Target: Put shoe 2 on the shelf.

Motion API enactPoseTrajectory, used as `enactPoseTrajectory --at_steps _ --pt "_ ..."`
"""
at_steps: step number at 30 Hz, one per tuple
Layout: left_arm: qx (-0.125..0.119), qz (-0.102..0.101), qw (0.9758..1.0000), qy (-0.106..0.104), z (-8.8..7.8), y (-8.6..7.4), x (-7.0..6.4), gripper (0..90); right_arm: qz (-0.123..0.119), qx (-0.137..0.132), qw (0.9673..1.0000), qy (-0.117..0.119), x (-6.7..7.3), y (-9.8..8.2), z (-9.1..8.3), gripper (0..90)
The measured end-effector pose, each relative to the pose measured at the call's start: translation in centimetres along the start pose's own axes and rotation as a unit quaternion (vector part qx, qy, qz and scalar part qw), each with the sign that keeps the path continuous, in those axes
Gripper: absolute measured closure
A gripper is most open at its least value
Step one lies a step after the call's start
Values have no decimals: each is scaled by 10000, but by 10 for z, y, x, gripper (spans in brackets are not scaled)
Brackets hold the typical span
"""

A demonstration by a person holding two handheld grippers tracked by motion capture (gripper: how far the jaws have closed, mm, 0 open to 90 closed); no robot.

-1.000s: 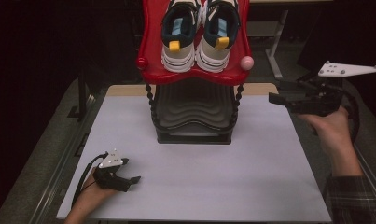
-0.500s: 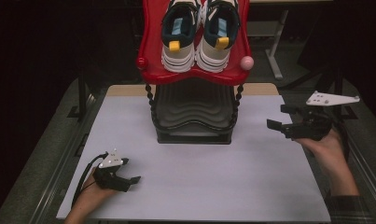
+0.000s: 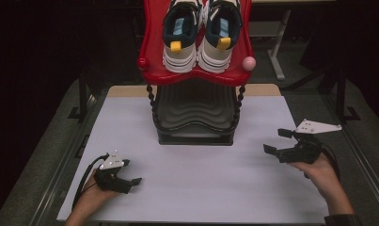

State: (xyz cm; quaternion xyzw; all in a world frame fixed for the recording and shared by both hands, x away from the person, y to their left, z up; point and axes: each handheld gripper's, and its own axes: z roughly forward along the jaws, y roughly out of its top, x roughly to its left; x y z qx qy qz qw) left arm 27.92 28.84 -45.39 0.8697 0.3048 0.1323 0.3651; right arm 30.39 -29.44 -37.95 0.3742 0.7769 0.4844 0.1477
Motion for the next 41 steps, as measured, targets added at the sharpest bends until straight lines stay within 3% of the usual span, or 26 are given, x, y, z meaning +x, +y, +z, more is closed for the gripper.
enactPoseTrajectory --at_steps 11,17,25,41 --pt "-2 -2 10000 1 0 0 0 129 -14 594 9981 -169 1 -37 15 86" --pt "-3 -2 10000 1 0 0 0 129 -87 1043 9942 -247 4 -56 23 86" --pt "-1 -2 10000 2 0 0 0 129 -166 1431 9888 -387 6 -71 30 86" --pt "-2 -4 10000 0 0 0 0 129 -329 1369 9888 -487 8 -76 32 78"
